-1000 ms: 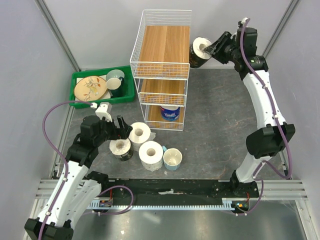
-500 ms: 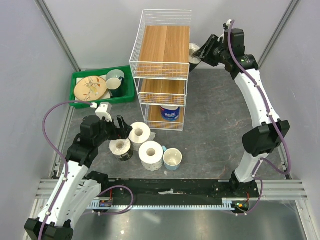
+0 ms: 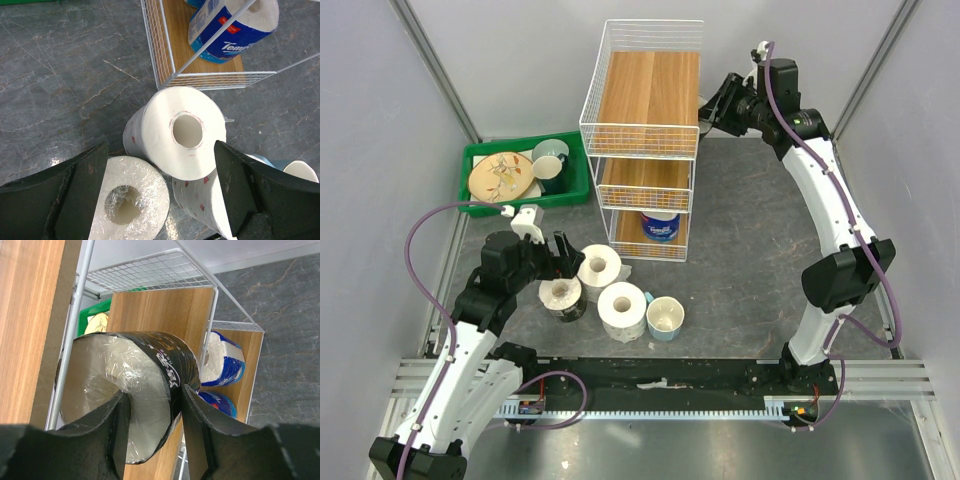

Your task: Place and organize the paper towels onto the shelf

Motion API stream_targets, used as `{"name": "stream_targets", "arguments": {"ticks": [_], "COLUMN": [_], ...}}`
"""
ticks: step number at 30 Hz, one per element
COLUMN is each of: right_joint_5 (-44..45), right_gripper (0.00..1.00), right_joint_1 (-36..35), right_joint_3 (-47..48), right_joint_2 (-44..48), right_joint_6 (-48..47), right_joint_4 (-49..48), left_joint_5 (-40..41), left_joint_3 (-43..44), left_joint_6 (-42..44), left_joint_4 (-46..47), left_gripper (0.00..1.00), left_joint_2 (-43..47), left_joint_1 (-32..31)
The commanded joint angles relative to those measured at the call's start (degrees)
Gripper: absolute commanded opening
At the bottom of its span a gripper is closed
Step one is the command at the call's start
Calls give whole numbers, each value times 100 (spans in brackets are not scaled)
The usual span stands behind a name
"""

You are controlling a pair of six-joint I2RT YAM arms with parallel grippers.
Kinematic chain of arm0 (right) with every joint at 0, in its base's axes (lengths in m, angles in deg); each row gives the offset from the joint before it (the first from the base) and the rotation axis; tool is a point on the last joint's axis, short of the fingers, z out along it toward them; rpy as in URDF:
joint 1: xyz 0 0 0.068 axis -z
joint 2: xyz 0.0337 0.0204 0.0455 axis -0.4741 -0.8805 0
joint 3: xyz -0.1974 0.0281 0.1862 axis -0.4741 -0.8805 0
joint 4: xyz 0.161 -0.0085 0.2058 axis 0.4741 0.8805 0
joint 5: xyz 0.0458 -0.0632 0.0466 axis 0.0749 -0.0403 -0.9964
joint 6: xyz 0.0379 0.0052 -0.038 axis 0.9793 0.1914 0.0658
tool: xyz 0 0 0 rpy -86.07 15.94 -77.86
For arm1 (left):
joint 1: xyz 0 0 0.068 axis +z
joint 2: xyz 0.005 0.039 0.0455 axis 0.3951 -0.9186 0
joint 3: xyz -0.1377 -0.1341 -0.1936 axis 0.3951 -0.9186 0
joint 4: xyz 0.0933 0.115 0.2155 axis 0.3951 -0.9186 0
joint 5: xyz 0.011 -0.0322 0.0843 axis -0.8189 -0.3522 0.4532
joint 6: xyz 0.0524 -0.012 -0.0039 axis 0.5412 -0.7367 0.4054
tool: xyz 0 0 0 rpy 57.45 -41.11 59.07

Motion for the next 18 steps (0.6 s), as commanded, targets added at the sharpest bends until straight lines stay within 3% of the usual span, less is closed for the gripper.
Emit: {"name": "stream_targets", "arguments": {"ticks": [1,18], "right_joint_5": [-191,-270], "right_gripper": [48,50], "right_joint_1": [-62,-185], "right_joint_3": [373,391], "right_joint_2": [32,-127], "right_joint_6": [-41,-32], "right_joint_4": [-258,-355], "left_joint_5": [-63,-54], "left_joint_3": [-1,8], "left_joint_6": [45,45], "left_joint_4": [213,213], "left_gripper": [94,94], "left_joint_2": [45,36], "left_joint_1": [-15,-24]}}
